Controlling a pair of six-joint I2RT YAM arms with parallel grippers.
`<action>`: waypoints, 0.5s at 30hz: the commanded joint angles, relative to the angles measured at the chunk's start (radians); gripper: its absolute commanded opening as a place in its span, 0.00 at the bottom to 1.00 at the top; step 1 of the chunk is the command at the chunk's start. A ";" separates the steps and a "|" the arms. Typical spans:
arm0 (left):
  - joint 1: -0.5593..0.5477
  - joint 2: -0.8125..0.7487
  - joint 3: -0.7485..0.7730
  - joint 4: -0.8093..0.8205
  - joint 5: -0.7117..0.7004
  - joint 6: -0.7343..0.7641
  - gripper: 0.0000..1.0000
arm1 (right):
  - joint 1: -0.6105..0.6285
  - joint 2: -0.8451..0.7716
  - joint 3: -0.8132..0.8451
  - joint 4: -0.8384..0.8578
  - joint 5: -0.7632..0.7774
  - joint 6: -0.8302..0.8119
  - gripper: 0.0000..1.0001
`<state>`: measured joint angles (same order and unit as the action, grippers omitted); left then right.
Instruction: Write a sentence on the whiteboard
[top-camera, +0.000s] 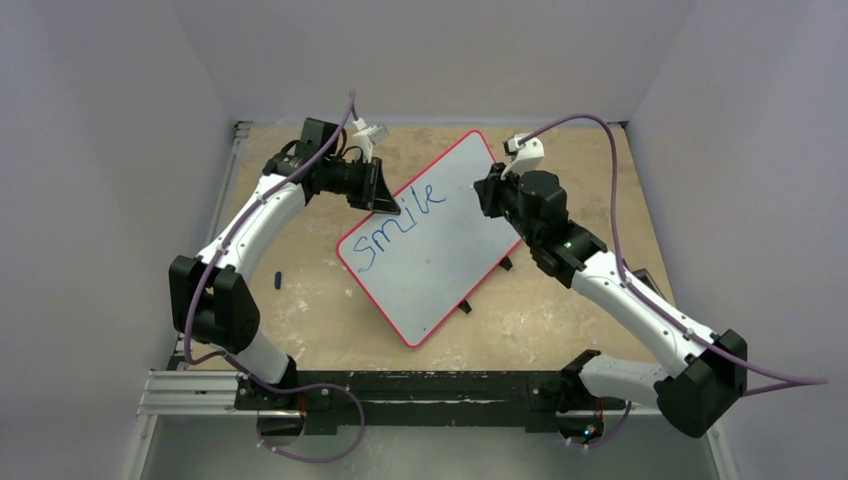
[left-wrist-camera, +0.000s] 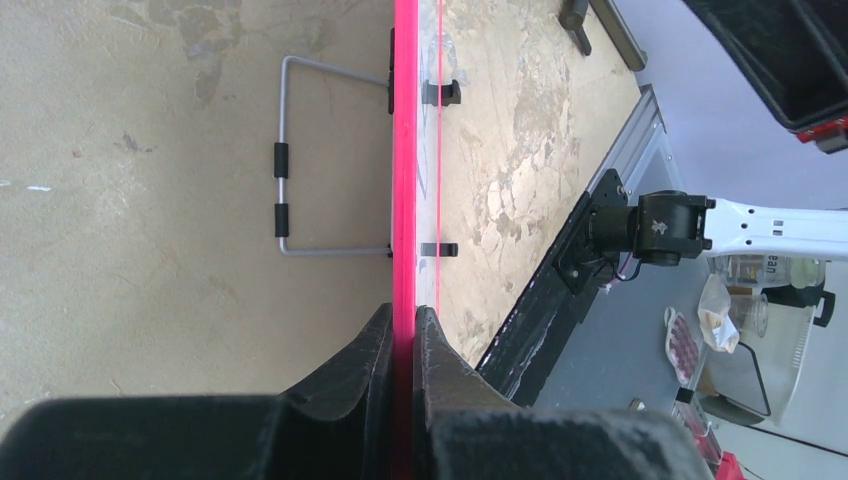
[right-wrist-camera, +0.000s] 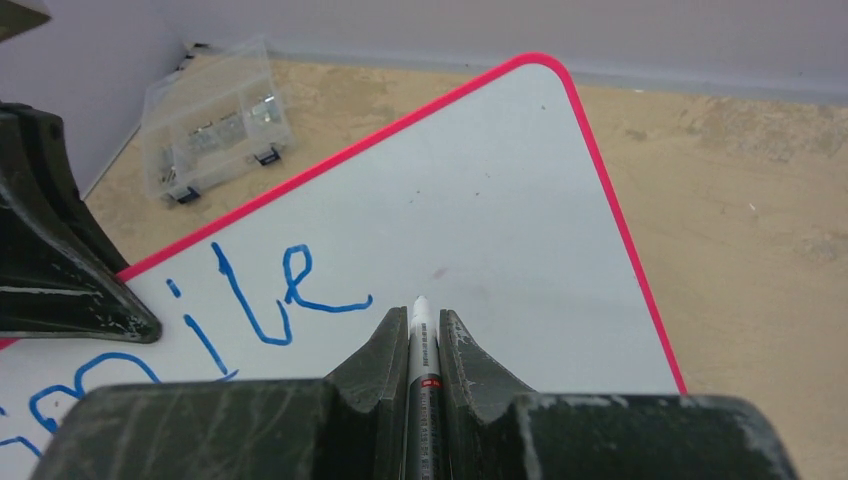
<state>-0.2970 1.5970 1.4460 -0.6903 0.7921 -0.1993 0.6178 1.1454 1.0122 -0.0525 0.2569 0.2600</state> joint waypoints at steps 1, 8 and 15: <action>0.004 -0.052 0.016 0.089 0.000 0.017 0.00 | -0.026 0.028 -0.007 0.081 -0.051 0.000 0.00; 0.004 -0.054 0.015 0.090 -0.001 0.017 0.00 | -0.039 0.093 0.017 0.106 -0.091 0.012 0.00; 0.005 -0.055 0.014 0.090 0.001 0.017 0.00 | -0.040 0.153 0.055 0.124 -0.124 0.026 0.00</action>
<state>-0.2970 1.5970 1.4448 -0.6895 0.7921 -0.1997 0.5812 1.2850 1.0077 0.0158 0.1627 0.2722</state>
